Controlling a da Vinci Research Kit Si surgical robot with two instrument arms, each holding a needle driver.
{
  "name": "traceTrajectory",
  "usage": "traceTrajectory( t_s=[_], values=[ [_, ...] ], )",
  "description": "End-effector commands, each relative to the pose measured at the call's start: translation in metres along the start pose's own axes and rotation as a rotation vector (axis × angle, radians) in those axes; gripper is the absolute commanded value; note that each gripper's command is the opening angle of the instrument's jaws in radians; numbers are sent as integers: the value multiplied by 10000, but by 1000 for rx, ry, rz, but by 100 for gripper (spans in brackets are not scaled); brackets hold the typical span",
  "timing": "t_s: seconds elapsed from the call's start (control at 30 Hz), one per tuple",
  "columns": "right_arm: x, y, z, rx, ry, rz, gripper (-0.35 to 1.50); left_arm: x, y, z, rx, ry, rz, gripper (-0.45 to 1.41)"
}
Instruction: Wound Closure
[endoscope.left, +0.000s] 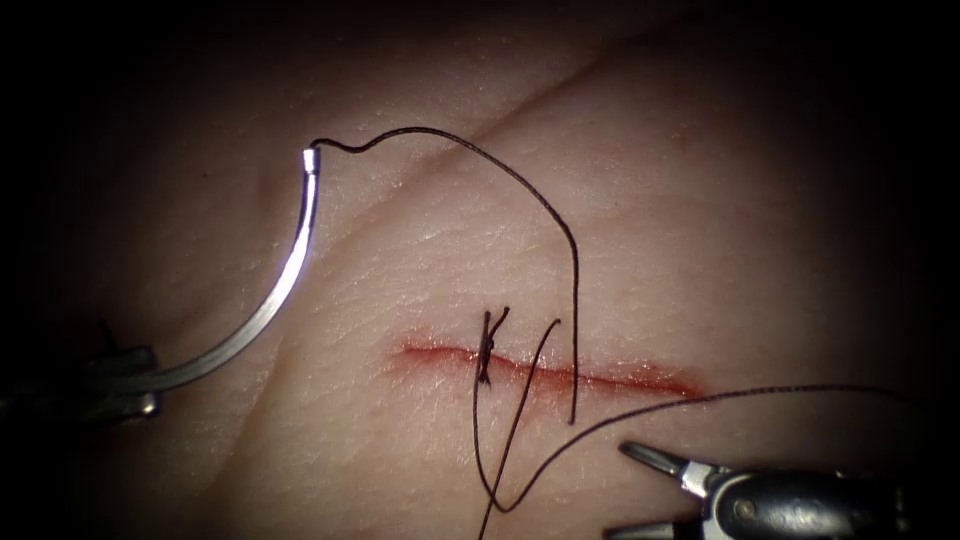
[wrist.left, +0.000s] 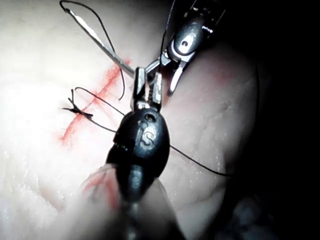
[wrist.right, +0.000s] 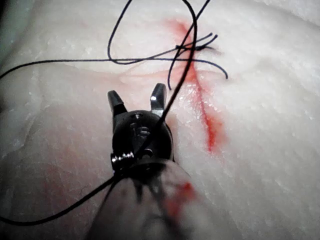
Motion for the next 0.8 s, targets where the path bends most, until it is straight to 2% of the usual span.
traceTrajectory(
  t_s=[0.03, 0.33, 0.63, 0.7, 0.8],
  values=[
    [-11, 4, 14, -8, -4, 18, 135, -6, 4, 4, -2, -1, -1, -45],
    [-12, 24, 47, -64, -11, 43, 125, -8, 6, 4, 0, -1, 2, -45],
    [-14, 22, 54, -60, -12, 40, 115, -8, 8, 6, -5, 3, 3, -45],
    [-13, 19, 58, -50, -8, 38, 104, -8, 8, 8, -6, 4, 3, -45],
    [-13, 15, 61, -41, -14, 34, 69, -9, 9, 8, -5, 4, 4, -45]
  ],
)
